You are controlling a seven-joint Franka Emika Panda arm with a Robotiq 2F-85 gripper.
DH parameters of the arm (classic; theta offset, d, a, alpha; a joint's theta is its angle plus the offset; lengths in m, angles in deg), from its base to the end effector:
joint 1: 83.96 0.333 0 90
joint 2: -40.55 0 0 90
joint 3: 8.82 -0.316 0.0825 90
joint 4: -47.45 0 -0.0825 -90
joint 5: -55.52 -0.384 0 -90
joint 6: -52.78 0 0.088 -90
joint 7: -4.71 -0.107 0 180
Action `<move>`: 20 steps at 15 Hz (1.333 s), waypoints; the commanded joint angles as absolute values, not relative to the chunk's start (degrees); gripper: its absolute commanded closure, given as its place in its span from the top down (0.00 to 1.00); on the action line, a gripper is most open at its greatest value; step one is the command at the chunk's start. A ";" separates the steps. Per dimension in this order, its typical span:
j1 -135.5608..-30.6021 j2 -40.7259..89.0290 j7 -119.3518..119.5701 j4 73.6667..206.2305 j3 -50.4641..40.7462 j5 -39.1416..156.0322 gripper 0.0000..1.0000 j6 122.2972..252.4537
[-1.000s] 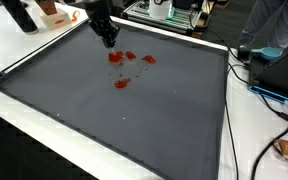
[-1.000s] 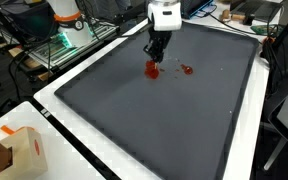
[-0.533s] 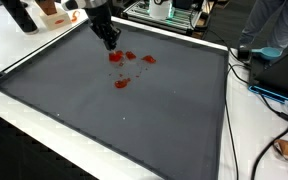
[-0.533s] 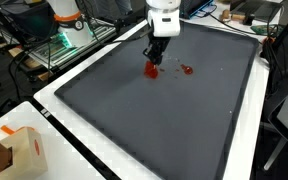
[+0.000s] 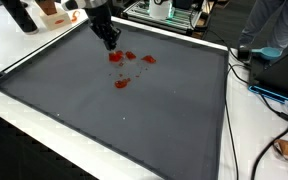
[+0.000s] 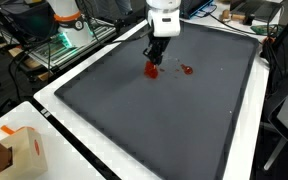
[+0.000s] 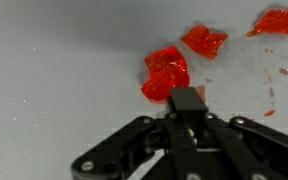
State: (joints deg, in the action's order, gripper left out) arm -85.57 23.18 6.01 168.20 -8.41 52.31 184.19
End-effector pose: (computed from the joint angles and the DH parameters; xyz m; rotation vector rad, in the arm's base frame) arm 0.5655 -0.0187 0.2626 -3.0943 0.0803 0.1796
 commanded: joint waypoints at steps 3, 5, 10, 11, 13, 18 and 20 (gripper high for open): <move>-85.86 23.87 6.28 167.85 -8.43 51.73 0.03 182.05; -85.78 24.29 5.85 167.29 -8.35 51.81 0.03 180.93; -85.65 25.39 4.83 165.10 -8.18 51.90 0.03 176.78; -85.59 25.63 4.40 164.65 -8.13 51.93 0.03 175.87; -85.42 25.95 3.39 163.64 -8.02 52.27 0.03 174.47; -85.04 27.64 1.38 161.87 -8.08 52.61 0.03 171.52; -84.82 28.56 0.58 161.39 -8.12 52.75 0.03 170.42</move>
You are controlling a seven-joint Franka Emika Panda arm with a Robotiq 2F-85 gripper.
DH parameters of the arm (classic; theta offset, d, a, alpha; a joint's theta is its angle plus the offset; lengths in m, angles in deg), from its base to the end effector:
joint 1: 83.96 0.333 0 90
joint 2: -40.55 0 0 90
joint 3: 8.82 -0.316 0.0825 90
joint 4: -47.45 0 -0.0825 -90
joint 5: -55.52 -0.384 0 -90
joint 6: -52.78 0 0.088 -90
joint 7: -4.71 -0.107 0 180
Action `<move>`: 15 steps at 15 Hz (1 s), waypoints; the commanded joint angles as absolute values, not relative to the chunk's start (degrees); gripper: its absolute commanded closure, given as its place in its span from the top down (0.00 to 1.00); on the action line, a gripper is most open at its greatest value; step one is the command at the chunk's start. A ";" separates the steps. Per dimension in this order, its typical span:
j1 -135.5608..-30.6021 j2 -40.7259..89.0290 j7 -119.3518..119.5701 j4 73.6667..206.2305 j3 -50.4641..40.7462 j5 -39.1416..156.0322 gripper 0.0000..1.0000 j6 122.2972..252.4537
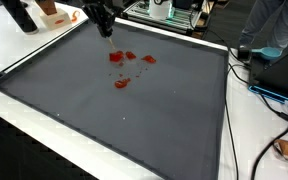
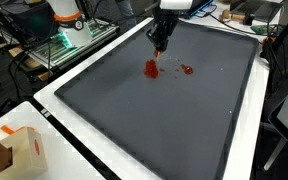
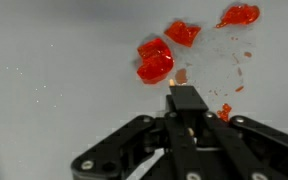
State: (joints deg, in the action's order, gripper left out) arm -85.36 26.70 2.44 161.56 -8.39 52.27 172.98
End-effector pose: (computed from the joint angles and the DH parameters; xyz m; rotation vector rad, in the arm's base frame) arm 0.5818 -0.0157 0.3311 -3.0857 0.1596 0.2097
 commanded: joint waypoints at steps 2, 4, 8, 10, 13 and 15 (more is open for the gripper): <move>-84.65 29.66 -0.02 161.10 -8.18 52.81 0.03 169.20; -84.48 30.81 -0.58 160.76 -8.25 52.79 0.03 167.84; -84.22 32.79 -1.97 160.35 -8.36 52.47 0.03 165.24; -84.13 33.68 -2.84 160.43 -8.41 52.58 0.03 164.40; -83.80 34.79 -4.23 160.72 -8.53 53.19 0.03 163.47; -83.61 35.23 -4.90 160.74 -8.61 53.53 0.03 163.21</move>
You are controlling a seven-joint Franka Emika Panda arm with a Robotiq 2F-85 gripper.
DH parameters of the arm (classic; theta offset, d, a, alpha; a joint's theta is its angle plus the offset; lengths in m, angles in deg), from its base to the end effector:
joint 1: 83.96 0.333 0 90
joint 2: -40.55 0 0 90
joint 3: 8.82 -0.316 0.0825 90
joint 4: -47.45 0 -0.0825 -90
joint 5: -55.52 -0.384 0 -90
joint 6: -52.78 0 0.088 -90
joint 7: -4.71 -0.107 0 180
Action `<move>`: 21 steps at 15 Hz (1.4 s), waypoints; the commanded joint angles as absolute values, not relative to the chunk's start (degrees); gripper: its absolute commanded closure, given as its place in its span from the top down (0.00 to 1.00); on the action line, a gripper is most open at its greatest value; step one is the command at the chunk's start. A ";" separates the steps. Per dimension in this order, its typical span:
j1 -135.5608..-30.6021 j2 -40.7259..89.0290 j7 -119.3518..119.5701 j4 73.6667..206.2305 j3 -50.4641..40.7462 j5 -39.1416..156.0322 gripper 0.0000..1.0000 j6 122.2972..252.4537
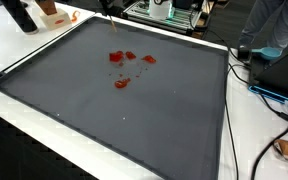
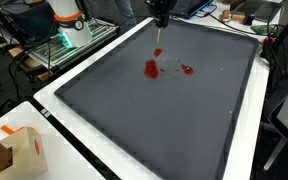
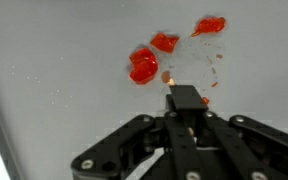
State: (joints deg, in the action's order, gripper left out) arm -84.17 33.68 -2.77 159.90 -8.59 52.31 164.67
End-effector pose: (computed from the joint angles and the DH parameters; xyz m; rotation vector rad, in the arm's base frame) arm 0.5684 -0.0006 0.4034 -3.0826 0.2510 0.2052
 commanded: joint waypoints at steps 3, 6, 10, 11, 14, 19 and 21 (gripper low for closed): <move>-83.82 34.12 -3.37 159.81 -8.58 52.40 0.12 164.29; -83.80 34.20 -3.50 159.82 -8.59 52.40 0.12 164.14; -84.69 32.58 2.07 159.48 -8.67 47.71 0.03 164.58; -85.01 31.95 4.46 159.48 -8.70 45.77 0.03 164.98; -86.06 30.04 11.00 159.29 -8.73 40.71 0.03 165.22; -88.31 27.92 22.00 159.72 -9.19 31.34 0.03 164.89; -89.29 27.03 26.07 159.75 -9.27 27.77 0.03 164.18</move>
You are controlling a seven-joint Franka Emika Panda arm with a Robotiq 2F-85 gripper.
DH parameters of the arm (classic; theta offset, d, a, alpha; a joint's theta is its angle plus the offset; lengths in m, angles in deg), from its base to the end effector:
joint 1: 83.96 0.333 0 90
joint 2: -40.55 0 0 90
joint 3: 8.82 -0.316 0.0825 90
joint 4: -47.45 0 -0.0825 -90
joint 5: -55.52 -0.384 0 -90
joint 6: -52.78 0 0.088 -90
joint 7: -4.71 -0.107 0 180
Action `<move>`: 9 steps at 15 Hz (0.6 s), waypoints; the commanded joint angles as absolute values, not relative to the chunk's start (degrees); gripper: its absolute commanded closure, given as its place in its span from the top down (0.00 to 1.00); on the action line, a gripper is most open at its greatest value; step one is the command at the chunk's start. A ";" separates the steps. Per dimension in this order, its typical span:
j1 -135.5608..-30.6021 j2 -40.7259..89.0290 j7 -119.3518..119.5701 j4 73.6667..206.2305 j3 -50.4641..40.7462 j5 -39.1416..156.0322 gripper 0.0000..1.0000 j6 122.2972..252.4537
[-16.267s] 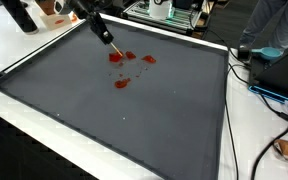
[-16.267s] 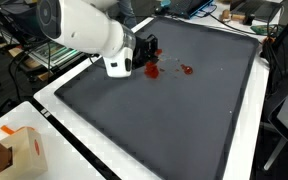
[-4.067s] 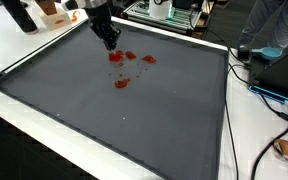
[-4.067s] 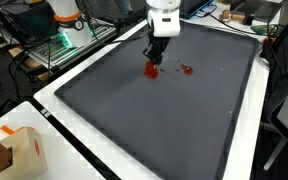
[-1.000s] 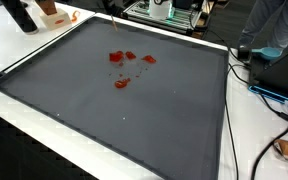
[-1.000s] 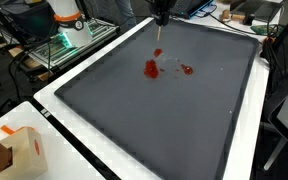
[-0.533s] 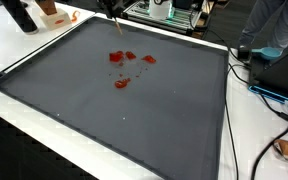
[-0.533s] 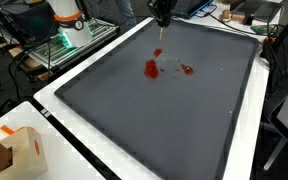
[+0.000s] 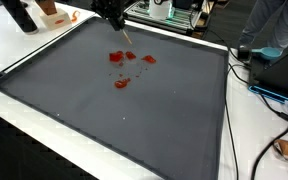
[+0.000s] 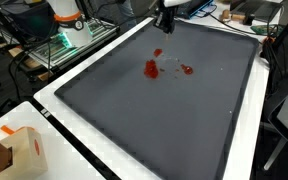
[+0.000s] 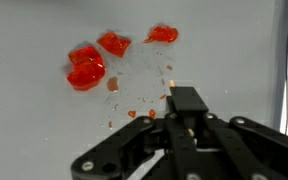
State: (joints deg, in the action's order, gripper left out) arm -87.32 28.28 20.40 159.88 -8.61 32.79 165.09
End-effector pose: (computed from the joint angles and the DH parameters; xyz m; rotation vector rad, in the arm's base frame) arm 0.5768 -0.0105 0.3543 -2.7550 -0.0264 0.2121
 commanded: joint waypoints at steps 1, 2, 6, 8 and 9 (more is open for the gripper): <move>-89.81 26.58 28.21 159.79 -9.35 25.93 0.03 163.70; -90.24 26.06 30.09 159.87 -9.42 24.48 0.03 163.36; -91.22 24.25 34.86 160.54 -9.66 20.50 0.03 162.57; -91.38 23.36 36.06 161.32 -9.85 18.40 0.03 162.81; -91.45 22.97 36.69 161.74 -10.01 17.05 0.03 162.98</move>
State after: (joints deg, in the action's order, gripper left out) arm -90.14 23.92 33.99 160.40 -8.89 20.94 163.32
